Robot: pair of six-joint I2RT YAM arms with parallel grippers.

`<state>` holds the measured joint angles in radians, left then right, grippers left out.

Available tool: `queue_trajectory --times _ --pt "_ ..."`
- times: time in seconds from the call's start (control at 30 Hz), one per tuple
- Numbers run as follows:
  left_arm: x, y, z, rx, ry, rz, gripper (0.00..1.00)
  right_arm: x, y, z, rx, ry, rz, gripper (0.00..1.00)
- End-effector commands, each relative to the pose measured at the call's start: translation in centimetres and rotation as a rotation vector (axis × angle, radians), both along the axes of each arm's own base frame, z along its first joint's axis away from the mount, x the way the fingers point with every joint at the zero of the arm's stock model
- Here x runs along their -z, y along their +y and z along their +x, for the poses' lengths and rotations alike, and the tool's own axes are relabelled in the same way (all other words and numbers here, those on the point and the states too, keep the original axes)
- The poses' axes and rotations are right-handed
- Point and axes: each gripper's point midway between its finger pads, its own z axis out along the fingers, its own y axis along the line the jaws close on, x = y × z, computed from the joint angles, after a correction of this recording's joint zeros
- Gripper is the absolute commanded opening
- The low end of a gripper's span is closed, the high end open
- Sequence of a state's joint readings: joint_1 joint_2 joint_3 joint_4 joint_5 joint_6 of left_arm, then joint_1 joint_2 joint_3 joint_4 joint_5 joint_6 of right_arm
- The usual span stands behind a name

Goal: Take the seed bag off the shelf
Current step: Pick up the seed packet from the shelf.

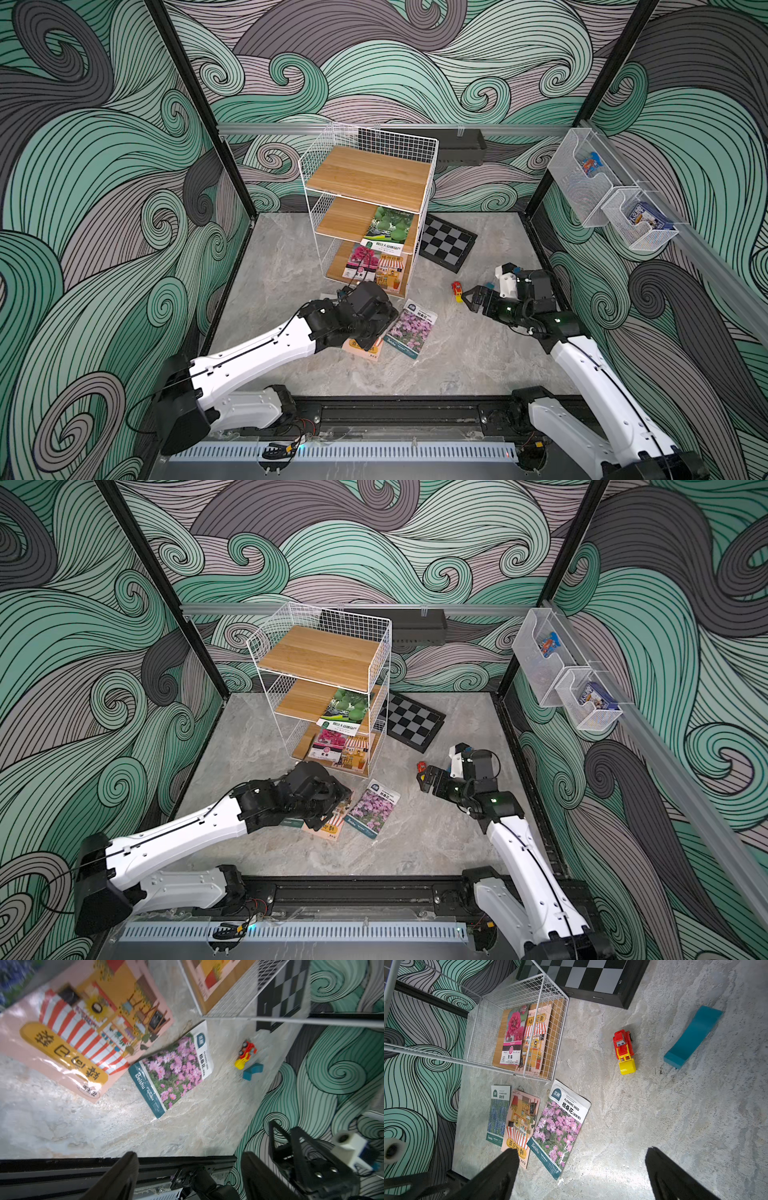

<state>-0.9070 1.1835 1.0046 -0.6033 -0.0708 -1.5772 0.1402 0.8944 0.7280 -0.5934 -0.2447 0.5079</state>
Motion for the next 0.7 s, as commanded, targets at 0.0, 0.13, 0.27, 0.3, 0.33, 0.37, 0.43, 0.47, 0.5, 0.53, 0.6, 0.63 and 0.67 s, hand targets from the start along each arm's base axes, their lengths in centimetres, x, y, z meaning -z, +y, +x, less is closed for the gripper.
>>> queue_trajectory --times 0.0,0.13,0.27,0.3,0.33,0.37,0.43,0.47,0.5,0.53,0.6,0.63,0.67 --pt "-2.9 2.9 3.8 -0.066 -0.143 0.063 0.84 -1.4 0.2 0.7 -0.006 -0.046 0.000 0.99" --pt "-6.4 3.8 8.2 -0.118 -0.264 0.040 0.89 -1.4 0.2 0.7 -0.005 -0.046 0.000 0.99" --pt "-8.3 3.8 11.7 -0.139 -0.334 0.039 0.91 -1.5 0.1 0.7 -0.002 -0.049 0.003 0.99" --pt "-8.5 3.6 12.5 -0.145 -0.347 0.025 0.92 -1.5 0.1 0.7 -0.002 -0.050 0.003 0.99" --pt "-8.5 3.4 13.0 -0.150 -0.352 0.015 0.92 -1.5 0.2 0.7 -0.003 -0.049 0.003 0.99" --pt "-8.6 3.2 13.6 -0.157 -0.356 0.004 0.92 -1.5 0.1 0.7 -0.002 -0.048 0.002 0.99" --pt "-8.5 2.9 14.5 -0.170 -0.358 -0.005 0.92 -1.6 0.1 0.7 -0.002 -0.049 0.003 0.99" --pt "-8.5 2.7 14.9 -0.174 -0.360 -0.006 0.92 -1.6 0.2 0.7 -0.003 -0.049 0.003 0.99" --pt "-8.3 2.5 15.4 -0.177 -0.359 -0.007 0.92 -1.6 0.2 0.7 -0.003 -0.050 0.004 0.99" --pt "-8.3 2.4 15.8 -0.182 -0.361 -0.008 0.92 -1.5 0.1 0.8 -0.001 -0.047 0.001 0.99" --pt "-7.2 2.1 16.9 -0.188 -0.345 0.004 0.92 -1.5 0.1 0.8 0.001 -0.047 0.002 0.99" --pt "-6.9 2.0 17.4 -0.193 -0.342 0.005 0.92 -1.5 0.1 0.8 0.000 -0.046 0.002 0.99" --pt "-6.8 1.9 17.9 -0.197 -0.343 0.000 0.92 -1.5 0.2 0.8 0.000 -0.045 0.003 0.99"
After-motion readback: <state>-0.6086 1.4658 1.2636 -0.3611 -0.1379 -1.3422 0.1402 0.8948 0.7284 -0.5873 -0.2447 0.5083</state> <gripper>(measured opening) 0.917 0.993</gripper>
